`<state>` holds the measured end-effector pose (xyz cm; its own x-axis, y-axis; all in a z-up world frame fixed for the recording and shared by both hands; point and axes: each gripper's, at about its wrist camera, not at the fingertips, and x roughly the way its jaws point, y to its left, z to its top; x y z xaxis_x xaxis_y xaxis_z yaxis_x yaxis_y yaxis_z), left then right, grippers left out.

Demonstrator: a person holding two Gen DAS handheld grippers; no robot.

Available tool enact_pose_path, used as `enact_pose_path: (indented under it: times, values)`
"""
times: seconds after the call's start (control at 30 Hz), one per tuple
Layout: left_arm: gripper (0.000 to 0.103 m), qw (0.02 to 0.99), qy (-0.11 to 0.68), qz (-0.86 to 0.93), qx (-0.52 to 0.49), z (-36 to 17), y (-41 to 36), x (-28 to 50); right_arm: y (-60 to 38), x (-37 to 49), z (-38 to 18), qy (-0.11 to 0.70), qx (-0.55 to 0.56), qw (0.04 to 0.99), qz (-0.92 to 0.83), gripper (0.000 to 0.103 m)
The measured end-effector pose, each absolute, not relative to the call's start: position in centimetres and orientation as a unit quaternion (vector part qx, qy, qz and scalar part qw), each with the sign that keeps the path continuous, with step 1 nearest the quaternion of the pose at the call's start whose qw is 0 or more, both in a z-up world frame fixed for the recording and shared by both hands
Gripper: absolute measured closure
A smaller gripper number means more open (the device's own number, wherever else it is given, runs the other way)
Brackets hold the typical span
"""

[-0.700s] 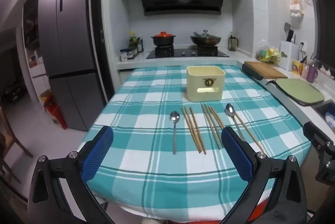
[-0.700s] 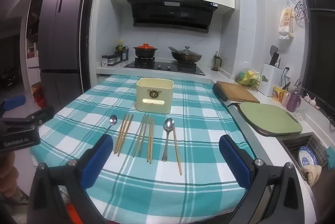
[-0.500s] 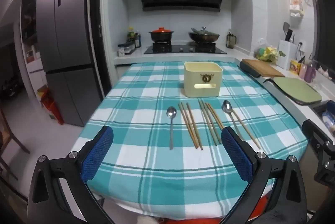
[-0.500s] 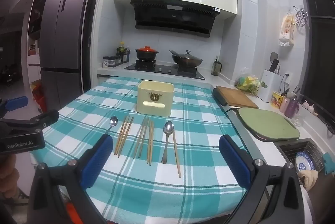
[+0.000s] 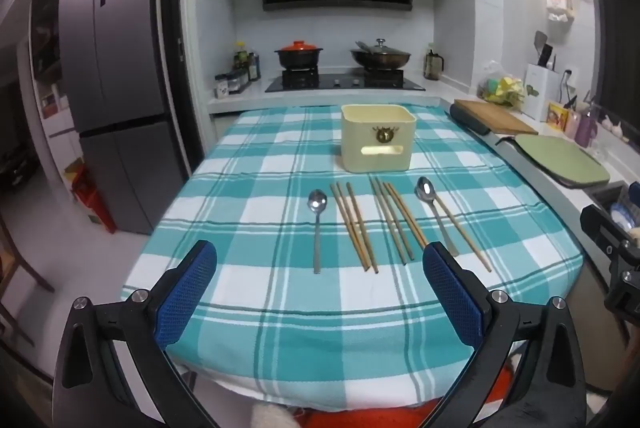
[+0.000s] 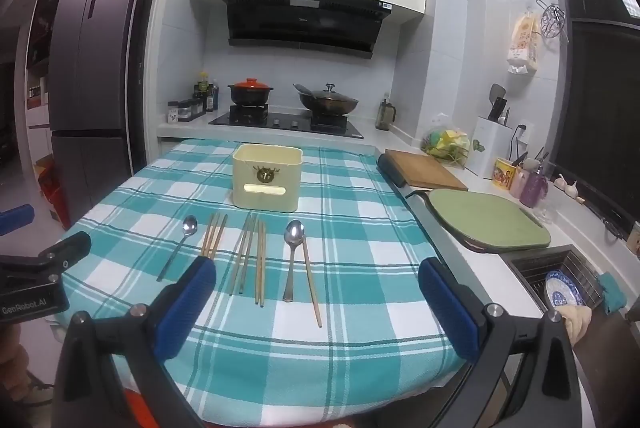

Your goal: Organize utensils

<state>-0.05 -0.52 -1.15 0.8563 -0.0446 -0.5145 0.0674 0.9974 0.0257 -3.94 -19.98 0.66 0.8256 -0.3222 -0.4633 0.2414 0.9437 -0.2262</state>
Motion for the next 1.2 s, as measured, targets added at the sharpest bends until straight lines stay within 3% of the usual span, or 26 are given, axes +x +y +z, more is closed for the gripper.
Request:
enact_pose_path:
  times: [1.2]
  values:
    - [0.0, 0.956, 0.29, -0.021, 0.029, -2.1, -1.5, 0.4, -21.6, -3.3, -0.6, 0.285, -0.065, 0.941, -0.17, 0.0]
